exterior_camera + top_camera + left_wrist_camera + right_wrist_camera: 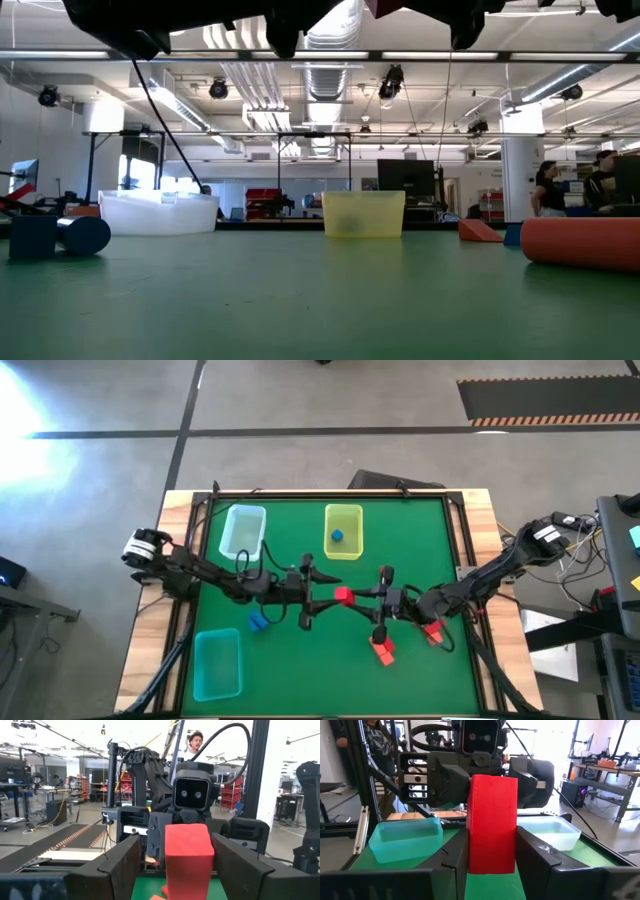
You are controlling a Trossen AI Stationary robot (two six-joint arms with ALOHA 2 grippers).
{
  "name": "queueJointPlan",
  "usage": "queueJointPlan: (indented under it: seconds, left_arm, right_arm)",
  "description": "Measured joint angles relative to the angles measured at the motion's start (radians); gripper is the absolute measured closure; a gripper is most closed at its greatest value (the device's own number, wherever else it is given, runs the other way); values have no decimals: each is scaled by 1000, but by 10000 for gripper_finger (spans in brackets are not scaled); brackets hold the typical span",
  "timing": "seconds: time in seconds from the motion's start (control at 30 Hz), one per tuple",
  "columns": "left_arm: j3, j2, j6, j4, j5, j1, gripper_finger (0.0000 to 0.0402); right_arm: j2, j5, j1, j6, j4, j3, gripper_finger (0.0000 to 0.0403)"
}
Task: Sort & place blocks by color
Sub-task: Put the red block into the white bin
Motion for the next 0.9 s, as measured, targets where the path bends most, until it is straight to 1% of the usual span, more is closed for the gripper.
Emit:
queueJointPlan:
  seconds: [0.1,0.2,0.27,0.43,0.53,0.73,0.9]
  left_arm:
    - [5,4,0,-7,5,0,187]
    - [9,4,1,-15,8,0,204]
    - [9,3,0,-16,9,0,223]
    - [9,3,-2,-26,15,0,285]
    - [9,3,-2,-30,15,0,287]
    - [9,3,0,-37,5,0,287]
    - [7,3,-1,-87,-1,1,287]
  right_arm:
    - [0,-1,0,-2,0,0,287]
    - [0,-1,0,-2,0,0,287]
    - [2,0,0,0,0,0,287]
    - [6,6,-2,-6,-4,1,286]
    - [6,5,-2,-5,-9,1,267]
    - [4,2,-3,10,-8,1,211]
    - [-41,-2,-2,8,-31,2,170]
